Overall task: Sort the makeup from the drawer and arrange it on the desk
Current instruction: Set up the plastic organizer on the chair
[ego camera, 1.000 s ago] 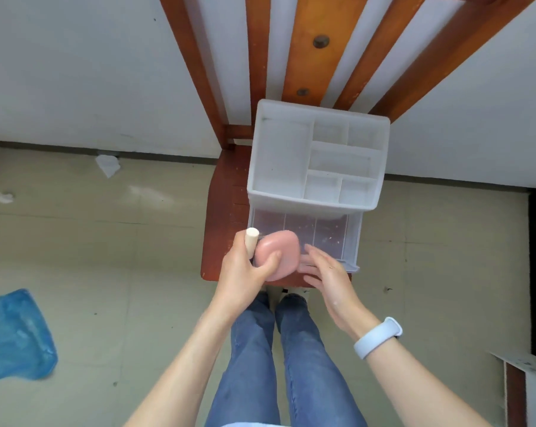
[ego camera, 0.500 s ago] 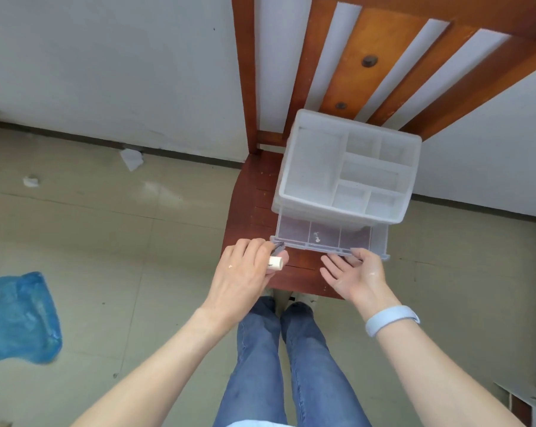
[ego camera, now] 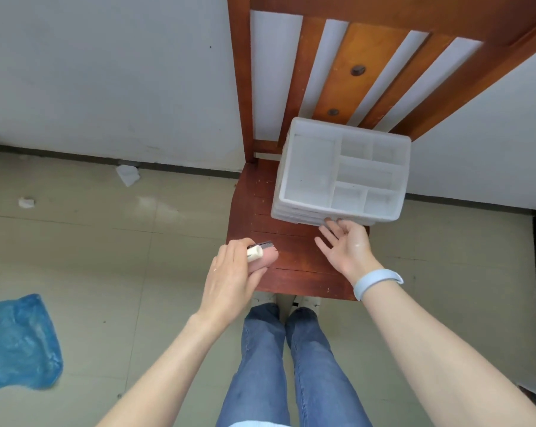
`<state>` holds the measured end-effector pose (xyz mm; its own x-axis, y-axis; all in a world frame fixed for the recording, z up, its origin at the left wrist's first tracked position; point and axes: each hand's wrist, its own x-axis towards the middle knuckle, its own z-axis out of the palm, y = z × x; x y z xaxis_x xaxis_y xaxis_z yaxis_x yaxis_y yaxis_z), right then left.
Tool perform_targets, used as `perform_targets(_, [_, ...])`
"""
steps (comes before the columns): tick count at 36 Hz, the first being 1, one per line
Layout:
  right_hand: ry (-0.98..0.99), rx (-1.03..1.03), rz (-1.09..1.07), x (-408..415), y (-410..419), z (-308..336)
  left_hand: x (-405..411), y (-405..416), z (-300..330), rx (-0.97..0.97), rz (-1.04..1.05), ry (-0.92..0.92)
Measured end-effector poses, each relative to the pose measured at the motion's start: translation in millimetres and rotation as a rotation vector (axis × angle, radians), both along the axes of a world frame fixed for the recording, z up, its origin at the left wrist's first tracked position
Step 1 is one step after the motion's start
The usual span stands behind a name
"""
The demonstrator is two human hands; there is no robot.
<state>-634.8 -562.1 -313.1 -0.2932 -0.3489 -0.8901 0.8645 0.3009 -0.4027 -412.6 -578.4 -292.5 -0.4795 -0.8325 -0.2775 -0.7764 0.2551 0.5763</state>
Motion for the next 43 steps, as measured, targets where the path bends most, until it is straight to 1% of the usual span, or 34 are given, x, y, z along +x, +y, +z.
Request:
perform_targets(2, [0.079,-0.026,0.238,9.1,12.7,5.4,-1.5,-0.4,-0.5,0.08,0.071,0.075])
perform_targets(4, [0.118,-0.073,0.458,18.7,27.9,12.6,-5.7,-1.1,3.6,0.221,0.163,0.185])
perform_targets(6, [0.119,-0.13,0.588,27.4,43.4,21.7,-11.5,-1.7,11.3,0.394,0.219,0.308])
perform_targets(9, [0.104,-0.245,0.651,36.8,64.5,38.0,-23.7,-1.8,27.0,0.557,0.207,0.463])
perform_targets(12, [0.16,-0.327,0.644,40.3,83.5,60.0,-40.7,2.8,43.9,0.604,0.112,0.506])
perform_targets(16, [0.262,-0.292,0.483,31.1,115.6,83.0,-69.2,21.3,61.7,0.615,-0.012,0.489])
perform_targets(20, [0.37,-0.232,0.31,16.6,164.1,101.5,-108.1,55.2,74.9,0.561,-0.153,0.386])
perform_targets(23, [0.458,-0.163,0.153,10.3,219.6,117.4,-135.7,99.2,87.2,0.52,-0.319,0.315])
perform_targets(26, [0.549,-0.111,0.018,14.8,290.1,135.3,-155.8,160.3,102.2,0.503,-0.472,0.291])
perform_targets(30, [0.704,0.074,-0.221,38.0,406.1,153.8,-168.6,259.9,117.5,0.459,-0.577,0.229])
perform_targets(34, [0.794,0.286,-0.513,85.0,546.7,173.0,-162.4,377.1,125.7,0.411,-0.732,0.185])
perform_targets(36, [0.8,0.391,-0.662,122.0,617.7,179.9,-151.7,442.8,130.9,0.409,-0.884,0.134])
perform_targets(38, [0.787,0.495,-0.821,160.9,684.3,184.1,-139.2,510.7,136.4,0.372,-1.097,0.107])
perform_targets(41, [0.76,0.632,-1.063,218.4,769.9,188.8,-121.3,613.8,150.2,0.276,-1.407,0.116])
perform_targets(43, [0.744,0.712,-1.208,261.5,814.3,189.5,-105.2,680.0,161.2,0.269,-1.565,0.136])
